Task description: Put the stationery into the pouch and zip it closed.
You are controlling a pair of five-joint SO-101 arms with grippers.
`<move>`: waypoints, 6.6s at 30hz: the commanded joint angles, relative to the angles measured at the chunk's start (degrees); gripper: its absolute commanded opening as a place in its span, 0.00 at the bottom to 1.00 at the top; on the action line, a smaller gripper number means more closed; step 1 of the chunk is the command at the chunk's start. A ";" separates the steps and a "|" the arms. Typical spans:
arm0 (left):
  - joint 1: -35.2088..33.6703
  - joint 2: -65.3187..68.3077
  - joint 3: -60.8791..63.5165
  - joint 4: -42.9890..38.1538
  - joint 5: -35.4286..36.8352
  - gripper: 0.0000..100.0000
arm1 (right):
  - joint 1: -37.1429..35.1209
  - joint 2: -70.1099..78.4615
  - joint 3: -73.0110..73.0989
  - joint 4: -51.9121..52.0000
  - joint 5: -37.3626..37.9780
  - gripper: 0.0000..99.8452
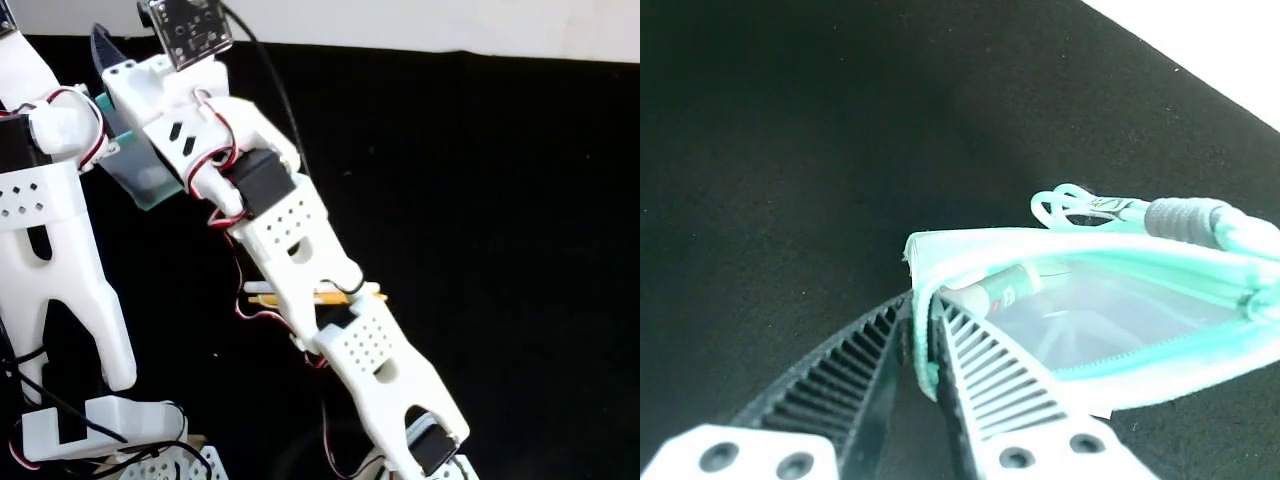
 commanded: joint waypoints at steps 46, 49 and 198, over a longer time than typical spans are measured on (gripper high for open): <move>0.22 0.04 1.36 0.09 -0.18 0.01 | 9.27 -14.37 39.16 48.31 45.36 0.20; 0.22 0.04 1.36 0.09 -0.18 0.01 | 9.19 -14.46 45.76 45.76 51.08 0.20; 0.22 -0.04 5.67 -2.46 -3.16 0.01 | -0.84 -0.22 -5.49 21.67 11.43 0.01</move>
